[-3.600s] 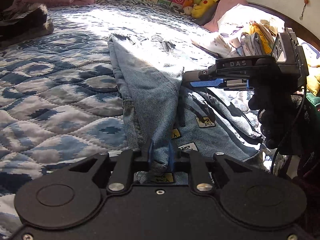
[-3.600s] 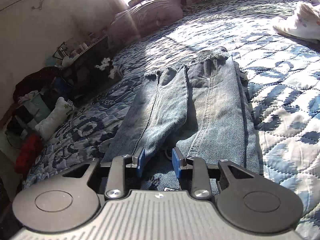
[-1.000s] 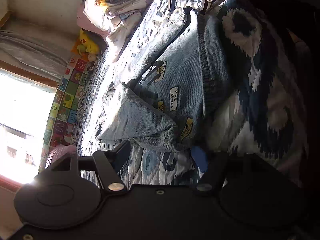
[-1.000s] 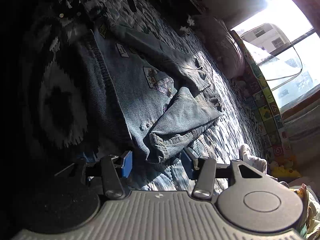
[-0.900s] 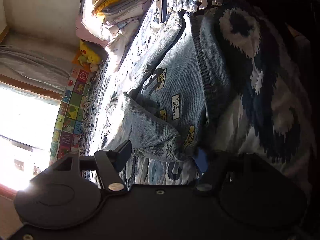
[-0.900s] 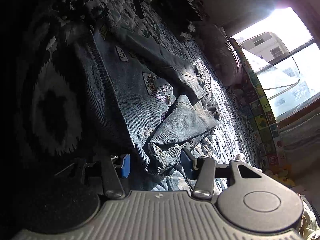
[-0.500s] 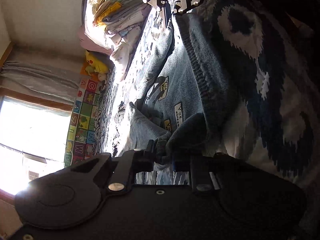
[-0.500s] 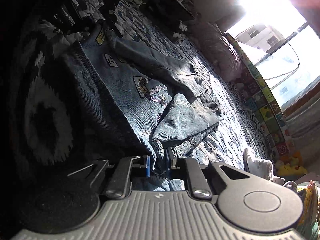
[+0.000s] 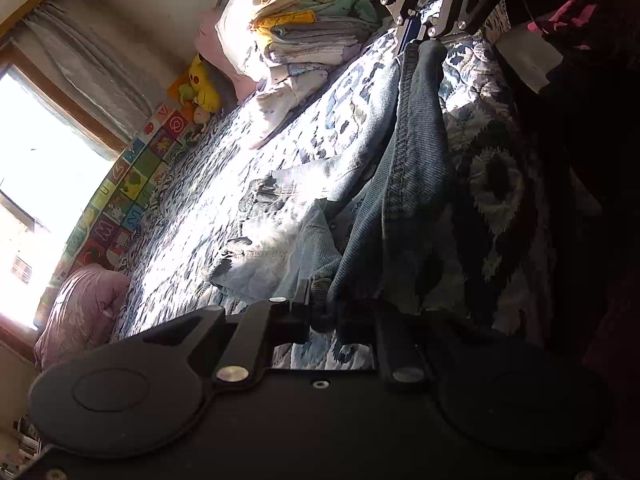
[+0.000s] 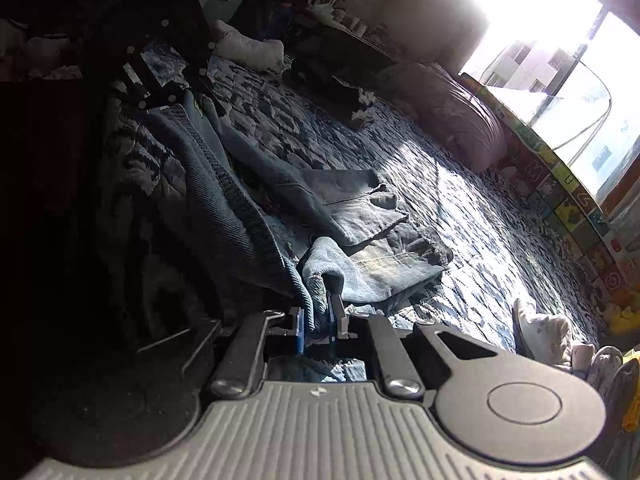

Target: Fold clothes

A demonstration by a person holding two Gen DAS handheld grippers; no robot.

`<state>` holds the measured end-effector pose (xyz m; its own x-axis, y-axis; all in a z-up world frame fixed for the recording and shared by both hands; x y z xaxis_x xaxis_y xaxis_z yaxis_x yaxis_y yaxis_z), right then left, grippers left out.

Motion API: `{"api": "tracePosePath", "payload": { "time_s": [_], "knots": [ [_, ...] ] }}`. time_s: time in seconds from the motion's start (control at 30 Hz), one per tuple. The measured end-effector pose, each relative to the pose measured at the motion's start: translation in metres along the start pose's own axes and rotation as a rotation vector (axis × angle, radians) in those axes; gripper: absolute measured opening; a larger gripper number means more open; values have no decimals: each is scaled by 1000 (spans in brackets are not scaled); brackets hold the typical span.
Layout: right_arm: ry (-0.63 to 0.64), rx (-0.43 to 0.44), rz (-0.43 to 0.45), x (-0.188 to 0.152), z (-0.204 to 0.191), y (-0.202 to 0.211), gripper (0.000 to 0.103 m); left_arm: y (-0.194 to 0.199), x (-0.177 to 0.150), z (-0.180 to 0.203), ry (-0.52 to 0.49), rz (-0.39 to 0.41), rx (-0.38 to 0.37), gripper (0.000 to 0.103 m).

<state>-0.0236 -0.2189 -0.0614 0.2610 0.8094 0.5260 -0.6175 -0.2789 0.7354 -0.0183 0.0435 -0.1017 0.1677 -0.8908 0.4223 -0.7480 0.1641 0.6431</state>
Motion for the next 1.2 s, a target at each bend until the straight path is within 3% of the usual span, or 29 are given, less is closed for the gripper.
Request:
{"api": "tracePosePath", "payload": {
  "time_s": [0.3, 0.5, 0.7, 0.97, 1.13, 1.2],
  "knots": [
    [-342, 153, 127, 27, 102, -33, 12, -44, 24, -100, 357, 58, -186, 10],
    [-522, 226, 136, 39, 155, -79, 12, -86, 36, -152, 530, 25, -292, 10],
    [-681, 293, 114, 48, 202, -137, 12, -135, 33, -196, 686, -22, -395, 10],
    [-826, 392, 33, 49, 241, -215, 12, -201, 19, -227, 822, -96, -513, 10],
    [-913, 407, -32, 40, 244, -255, 12, -243, 8, -223, 890, -171, -553, 10],
    [-942, 373, -59, 37, 242, -269, 13, -250, 4, -218, 918, -181, -503, 11]
  ]
}}
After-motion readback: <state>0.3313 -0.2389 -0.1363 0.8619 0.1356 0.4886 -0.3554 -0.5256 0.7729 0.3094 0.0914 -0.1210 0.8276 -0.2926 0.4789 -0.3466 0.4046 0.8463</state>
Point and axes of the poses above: each gripper's, at about its wrist camera, not at the fingertips, and y roughly against the way its jaws point, z to its right, x to its top, the point moved 2 cm from there along -y, roughly the way its jaws point, and after that the axes turned 14 degrees about -z, right-handed, at the moved point
